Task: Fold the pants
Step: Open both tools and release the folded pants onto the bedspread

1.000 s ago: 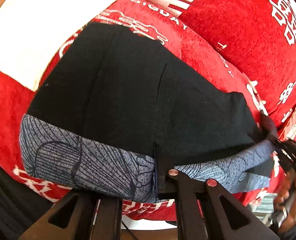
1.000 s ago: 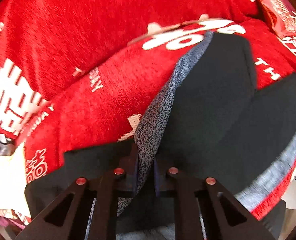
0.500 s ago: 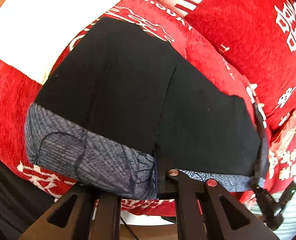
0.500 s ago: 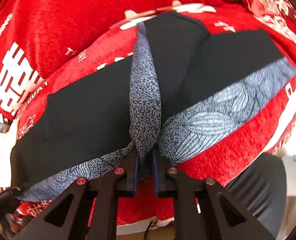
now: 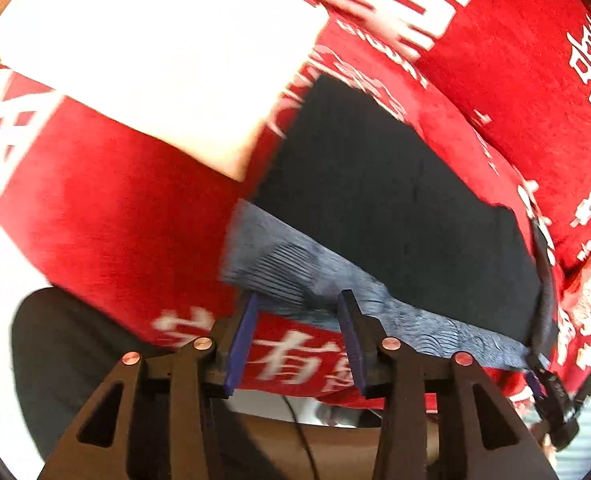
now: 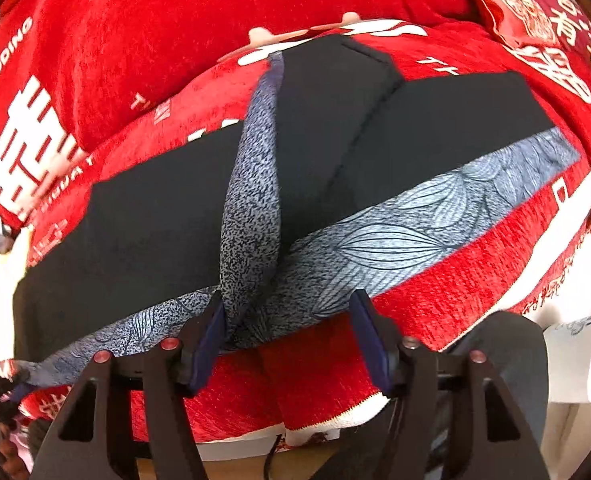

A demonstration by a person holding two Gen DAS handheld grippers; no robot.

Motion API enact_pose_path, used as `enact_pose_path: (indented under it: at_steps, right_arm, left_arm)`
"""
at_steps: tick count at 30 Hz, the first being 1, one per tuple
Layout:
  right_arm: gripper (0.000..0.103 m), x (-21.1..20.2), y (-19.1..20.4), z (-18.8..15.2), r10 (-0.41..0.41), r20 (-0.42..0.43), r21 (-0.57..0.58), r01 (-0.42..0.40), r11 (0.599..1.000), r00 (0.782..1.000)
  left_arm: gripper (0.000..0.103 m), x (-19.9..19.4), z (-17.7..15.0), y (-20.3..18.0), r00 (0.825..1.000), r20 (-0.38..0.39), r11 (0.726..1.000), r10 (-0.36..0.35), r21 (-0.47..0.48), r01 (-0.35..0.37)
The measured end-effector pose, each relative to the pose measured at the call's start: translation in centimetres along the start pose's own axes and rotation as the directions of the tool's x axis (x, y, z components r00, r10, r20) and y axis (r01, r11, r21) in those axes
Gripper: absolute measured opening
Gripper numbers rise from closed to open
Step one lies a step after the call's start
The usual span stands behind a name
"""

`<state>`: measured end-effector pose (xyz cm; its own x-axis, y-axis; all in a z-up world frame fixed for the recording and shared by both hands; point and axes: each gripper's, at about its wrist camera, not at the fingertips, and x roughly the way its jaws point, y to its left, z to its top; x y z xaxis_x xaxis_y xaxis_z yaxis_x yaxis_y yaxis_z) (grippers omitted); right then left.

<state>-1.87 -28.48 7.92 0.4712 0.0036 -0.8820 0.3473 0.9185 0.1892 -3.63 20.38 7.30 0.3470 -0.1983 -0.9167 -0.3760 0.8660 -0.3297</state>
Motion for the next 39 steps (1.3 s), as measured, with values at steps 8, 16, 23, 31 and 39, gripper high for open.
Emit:
enact_pose_path:
  at_steps: [8, 16, 23, 31, 39]
  right_arm:
    - [0.074, -2.8, 3.0, 2.1, -0.028, 0.119, -0.083, 0.038, 0.996, 0.992]
    - [0.076, -2.6, 2.8, 5.6, -0.106, 0.16, -0.135, 0.128, 0.982, 0.981]
    - [0.082, 3.8, 4.1, 15.0, -0.174, 0.086, -0.168, 0.186, 0.968, 0.981]
    - [0.067, 12.4, 5.4, 18.0, -0.302, -0.104, -0.383, 0.242, 0.891, 0.947]
    - [0.006, 2.5, -0.7, 17.1, -0.123, 0.066, -0.225, 0.135, 0.965, 0.99]
  left_arm:
    - [0.065, -1.0, 0.9, -6.1, 0.989, 0.131, 0.981, 0.072, 0.169, -0.094]
    - [0.065, 5.7, -0.8, -11.4, 0.976, 0.091, 0.909, 0.199, 0.355, -0.219]
    - [0.066, 6.0, -0.9, -11.5, 0.97, 0.093, 0.902, 0.225, 0.355, -0.244]
    - [0.073, 6.1, -1.1, -11.6, 0.972, 0.075, 0.898, 0.221, 0.373, -0.232]
    - [0.073, 6.2, -1.3, -12.3, 0.962, 0.078, 0.89, 0.263, 0.365, -0.273]
